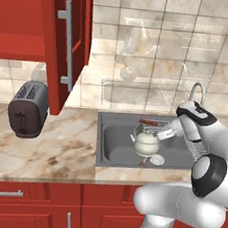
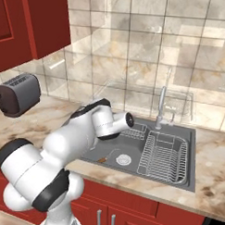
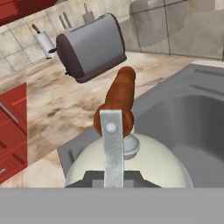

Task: Open the cabinet, pick the kettle from the cabinet, and place it in the sink.

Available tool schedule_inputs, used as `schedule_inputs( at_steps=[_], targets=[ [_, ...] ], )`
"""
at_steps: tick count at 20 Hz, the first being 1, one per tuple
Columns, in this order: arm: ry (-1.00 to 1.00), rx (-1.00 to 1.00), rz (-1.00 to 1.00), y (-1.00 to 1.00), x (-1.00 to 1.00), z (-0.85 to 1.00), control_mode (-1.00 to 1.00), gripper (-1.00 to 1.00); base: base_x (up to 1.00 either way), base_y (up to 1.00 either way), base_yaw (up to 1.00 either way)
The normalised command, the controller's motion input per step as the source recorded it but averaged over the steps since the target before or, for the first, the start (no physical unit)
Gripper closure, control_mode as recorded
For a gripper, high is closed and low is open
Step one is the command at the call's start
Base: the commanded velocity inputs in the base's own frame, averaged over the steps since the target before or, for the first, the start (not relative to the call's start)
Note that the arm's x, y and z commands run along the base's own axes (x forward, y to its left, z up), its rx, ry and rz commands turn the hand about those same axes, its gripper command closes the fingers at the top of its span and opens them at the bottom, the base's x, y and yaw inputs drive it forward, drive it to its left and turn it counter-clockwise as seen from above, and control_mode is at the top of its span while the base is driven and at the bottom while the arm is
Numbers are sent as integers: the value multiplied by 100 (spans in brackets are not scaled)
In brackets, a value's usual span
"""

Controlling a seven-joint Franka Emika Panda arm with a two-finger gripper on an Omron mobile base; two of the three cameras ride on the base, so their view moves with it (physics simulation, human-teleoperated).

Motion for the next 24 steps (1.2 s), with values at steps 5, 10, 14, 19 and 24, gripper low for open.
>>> schedule_inputs(
  at_steps=[5,10,14,19,24],
  targets=[
    [0,0,0,8,0,-17,-100,100,0,0,0],
    [0,0,0,4,8,-14,-100,100,0,0,0],
    [0,0,0,14,6,-16,-100,100,0,0,0],
    [2,0,0,10,10,-12,-100,100,0,0,0],
    [2,0,1,11,8,-13,-100,100,0,0,0]
  ],
)
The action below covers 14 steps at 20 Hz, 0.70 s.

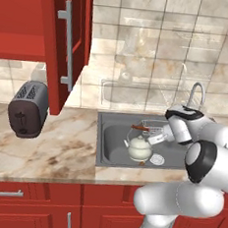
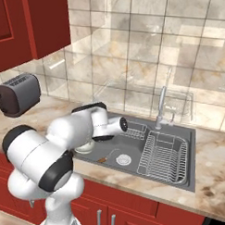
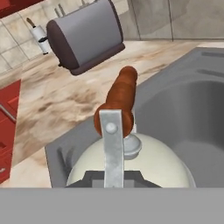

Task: Open the cabinet, pick the kettle from the cabinet, and place it in the sink.

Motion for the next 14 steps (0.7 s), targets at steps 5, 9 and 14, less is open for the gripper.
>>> schedule_inputs(
  at_steps=[5,9,14],
  targets=[
    [1,0,4,5,14,-15,-100,100,0,0,0],
    [0,0,7,4,14,-18,-100,100,0,0,0],
    [0,0,8,3,7,-21,-100,100,0,0,0]
  ],
)
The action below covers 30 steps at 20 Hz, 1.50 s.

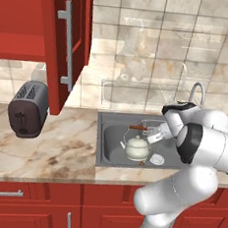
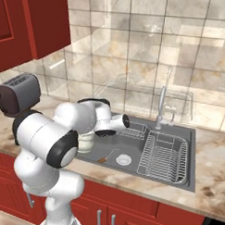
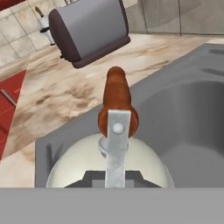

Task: Open the cabinet, pick the kettle from the cabinet, and place it in the sink.

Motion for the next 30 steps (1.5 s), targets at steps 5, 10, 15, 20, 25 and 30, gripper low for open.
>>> schedule_inputs(
  at_steps=[5,10,15,20,25,30],
  targets=[
    [0,0,1,3,4,-22,-100,100,0,0,0],
    [-1,0,0,5,15,-18,-100,100,0,0,0],
    [-8,0,0,11,11,-16,-100,100,0,0,0],
    [-8,0,0,1,14,-6,-100,100,0,0,0],
    [-4,0,0,0,15,0,-100,100,0,0,0],
    [0,-1,0,0,13,0,-100,100,0,0,0]
  ],
)
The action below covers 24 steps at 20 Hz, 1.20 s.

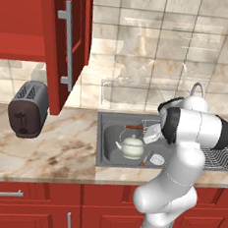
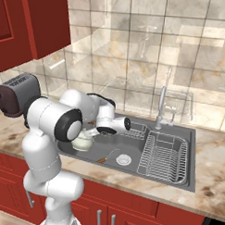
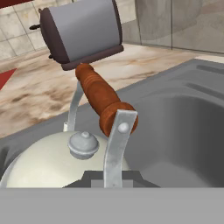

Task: Open the cabinet, pick the kettle from the cabinet, and place it in the sink.

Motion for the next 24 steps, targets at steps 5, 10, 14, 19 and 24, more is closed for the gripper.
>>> schedule_inputs(
  at_steps=[5,10,14,19,24],
  targets=[
    [2,-2,0,0,10,0,-100,100,0,0,0],
    [0,-11,0,-6,14,-5,-100,100,0,0,0],
    [-5,-9,0,0,7,-13,-100,100,0,0,0],
    [-11,-5,0,4,6,-17,-100,100,0,0,0],
    [-10,0,0,9,11,-18,-100,100,0,0,0]
  ],
)
